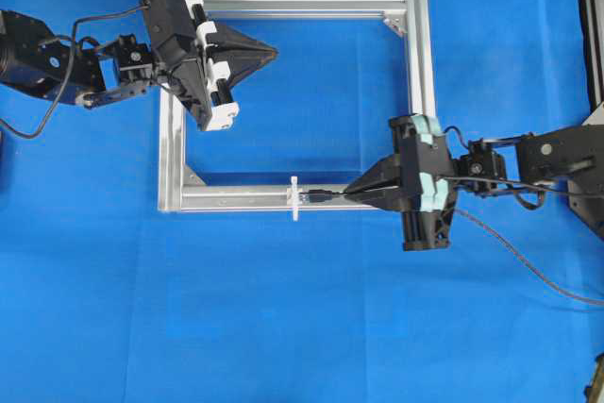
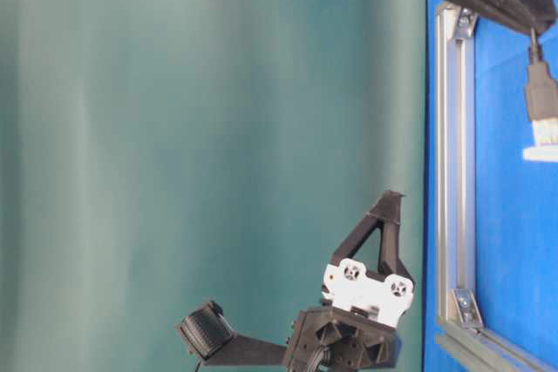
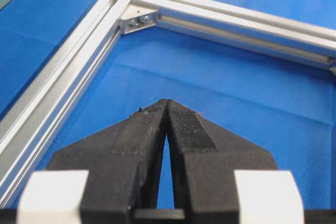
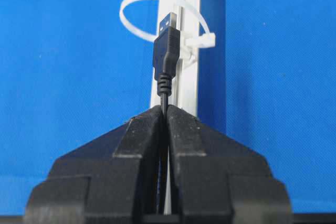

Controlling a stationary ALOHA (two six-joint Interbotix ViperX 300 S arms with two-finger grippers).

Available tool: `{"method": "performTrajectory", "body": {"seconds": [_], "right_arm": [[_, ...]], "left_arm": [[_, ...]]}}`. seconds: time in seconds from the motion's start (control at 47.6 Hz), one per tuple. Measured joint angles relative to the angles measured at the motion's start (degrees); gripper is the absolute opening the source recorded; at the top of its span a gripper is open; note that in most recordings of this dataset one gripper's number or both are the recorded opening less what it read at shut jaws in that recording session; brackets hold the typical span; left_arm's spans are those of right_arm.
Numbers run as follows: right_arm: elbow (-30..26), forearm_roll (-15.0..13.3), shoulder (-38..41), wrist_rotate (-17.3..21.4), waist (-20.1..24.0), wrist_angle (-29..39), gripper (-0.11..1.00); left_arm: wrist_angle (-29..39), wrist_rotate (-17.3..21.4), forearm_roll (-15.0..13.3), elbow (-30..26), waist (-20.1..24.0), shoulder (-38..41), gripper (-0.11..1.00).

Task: Insert the wire through the string loop located in the center.
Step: 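Carry the plug with the right gripper toward the white zip-tie loop, then push the USB plug leftward through the zip-tie loop with the right gripper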

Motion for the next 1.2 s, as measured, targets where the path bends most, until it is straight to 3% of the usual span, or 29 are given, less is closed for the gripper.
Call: {"method": "performTrajectory", "body": {"seconds": [0.693, 1.197], "right_arm": [[-10.4, -0.1, 9.9, -0.4, 0.0, 0.1, -0.02], [-11.2, -0.1, 11.1, -0.4, 0.0, 0.1, -0.02]], "left_arm": [[0.0, 0.0, -0.1, 0.2, 0.0, -0.1, 0.00], [0.0, -0.2, 0.0, 0.4, -0.2, -0.4, 0.00]]}}
